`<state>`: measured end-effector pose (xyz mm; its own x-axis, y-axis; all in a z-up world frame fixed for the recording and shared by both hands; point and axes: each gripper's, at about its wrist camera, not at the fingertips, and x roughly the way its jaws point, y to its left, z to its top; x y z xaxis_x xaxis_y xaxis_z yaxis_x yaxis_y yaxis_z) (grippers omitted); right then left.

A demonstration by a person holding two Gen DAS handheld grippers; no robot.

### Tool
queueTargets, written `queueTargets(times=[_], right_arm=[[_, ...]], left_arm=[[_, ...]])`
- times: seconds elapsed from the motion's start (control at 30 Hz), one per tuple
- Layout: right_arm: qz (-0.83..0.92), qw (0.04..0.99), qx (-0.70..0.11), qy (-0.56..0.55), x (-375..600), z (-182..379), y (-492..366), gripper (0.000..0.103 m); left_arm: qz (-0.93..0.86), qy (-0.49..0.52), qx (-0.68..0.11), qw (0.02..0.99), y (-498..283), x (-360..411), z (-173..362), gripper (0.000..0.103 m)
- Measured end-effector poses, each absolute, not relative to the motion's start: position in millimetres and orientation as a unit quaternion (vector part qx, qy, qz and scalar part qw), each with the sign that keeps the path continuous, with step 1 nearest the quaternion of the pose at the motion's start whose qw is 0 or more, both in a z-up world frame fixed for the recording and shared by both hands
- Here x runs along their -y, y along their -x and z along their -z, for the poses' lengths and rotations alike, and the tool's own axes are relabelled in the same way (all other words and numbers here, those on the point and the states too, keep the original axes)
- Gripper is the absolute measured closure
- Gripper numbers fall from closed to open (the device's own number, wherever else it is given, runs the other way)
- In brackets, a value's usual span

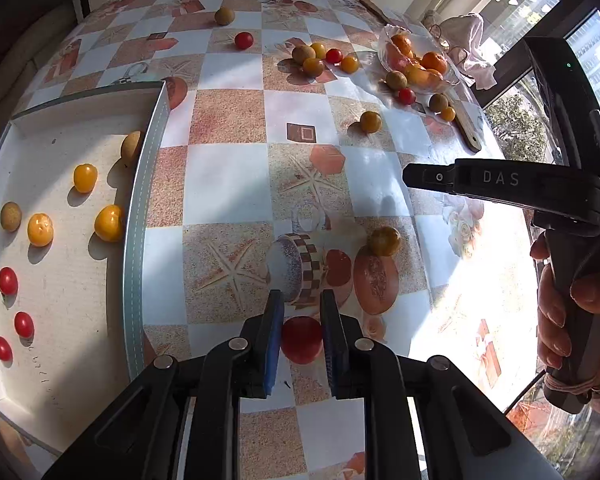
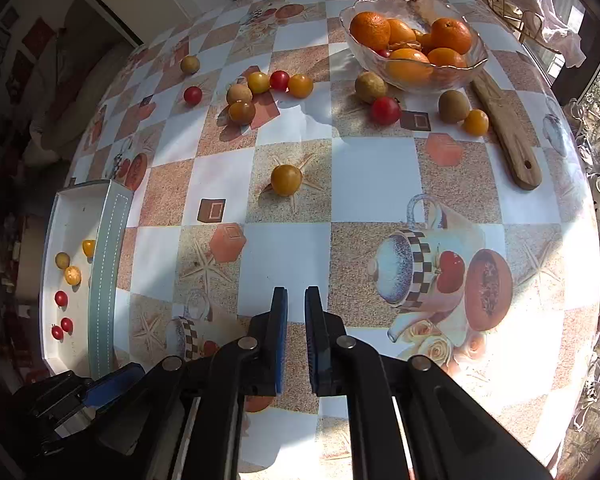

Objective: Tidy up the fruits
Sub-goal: 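Carry the red and orange tomatoes in both tools over the white tray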

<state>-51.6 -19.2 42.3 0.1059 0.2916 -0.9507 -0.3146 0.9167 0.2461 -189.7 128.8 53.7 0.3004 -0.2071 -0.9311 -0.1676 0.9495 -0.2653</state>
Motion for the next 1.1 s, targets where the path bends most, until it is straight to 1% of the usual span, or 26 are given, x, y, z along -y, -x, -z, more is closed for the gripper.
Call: queueTargets(times=[0.03,0.07,0.1,0.27,0.3,0.33,0.4,0.47,0.5,0.77,0.83,0.87,0.9,1.1], right_arm=[[-0.202,0.748,-0.632,0.014,14.5,-40.5,45.8,0.074],[-0.203,0.752,-0.627,0.018,10.2,-39.3,40.6,0.061],[-0.204,0.756,-0.622,0.021,6.0,-38.2,36.0,0.057],[-0.190,0.764,-0.615,0.047,-12.9,-23.9,15.4,0.057],[-0.187,0.762,-0.618,0.046,-14.2,-20.7,12.8,0.058],[-0.185,0.769,-0.610,0.050,-15.7,-21.9,11.9,0.061],[-0.183,0.769,-0.609,0.062,-19.7,-21.2,10.4,0.085],[-0.184,0.767,-0.612,0.063,-20.2,-20.8,10.1,0.093],[-0.184,0.766,-0.613,0.060,-19.5,-21.1,10.3,0.094],[-0.201,0.763,-0.612,0.050,-15.3,-26.4,10.3,0.093],[-0.197,0.763,-0.613,0.050,-13.5,-24.8,8.6,0.081],[-0.194,0.766,-0.611,0.048,-12.4,-24.5,7.8,0.070],[-0.192,0.768,-0.609,0.048,-11.8,-24.1,7.4,0.067],[-0.188,0.780,-0.594,0.059,-19.1,-22.2,-3.8,0.067]], left_arm=[[0.010,0.159,-0.591,0.791,190.3,-131.2,-54.1,0.083],[0.007,0.160,-0.590,0.791,189.9,-133.3,-54.2,0.083],[0.004,0.162,-0.589,0.792,189.6,-135.6,-54.6,0.083],[-0.008,0.170,-0.584,0.794,189.2,-145.2,-57.2,0.083],[-0.010,0.172,-0.583,0.794,189.4,-146.8,-57.5,0.083],[-0.012,0.174,-0.582,0.794,189.7,-148.4,-58.0,0.083],[-0.015,0.177,-0.581,0.794,188.8,-150.2,-57.8,0.083],[-0.016,0.179,-0.580,0.795,188.3,-151.7,-58.2,0.083],[-0.017,0.179,-0.580,0.795,188.0,-152.4,-58.3,0.083],[-0.018,0.177,-0.580,0.795,188.2,-157.2,-59.0,0.083],[-0.019,0.176,-0.580,0.795,189.0,-157.7,-59.5,0.083],[-0.019,0.175,-0.580,0.795,189.1,-157.8,-59.4,0.083],[-0.019,0.175,-0.580,0.795,189.1,-157.9,-59.1,0.083],[-0.022,0.178,-0.584,0.792,187.7,-157.2,-55.8,0.083]])
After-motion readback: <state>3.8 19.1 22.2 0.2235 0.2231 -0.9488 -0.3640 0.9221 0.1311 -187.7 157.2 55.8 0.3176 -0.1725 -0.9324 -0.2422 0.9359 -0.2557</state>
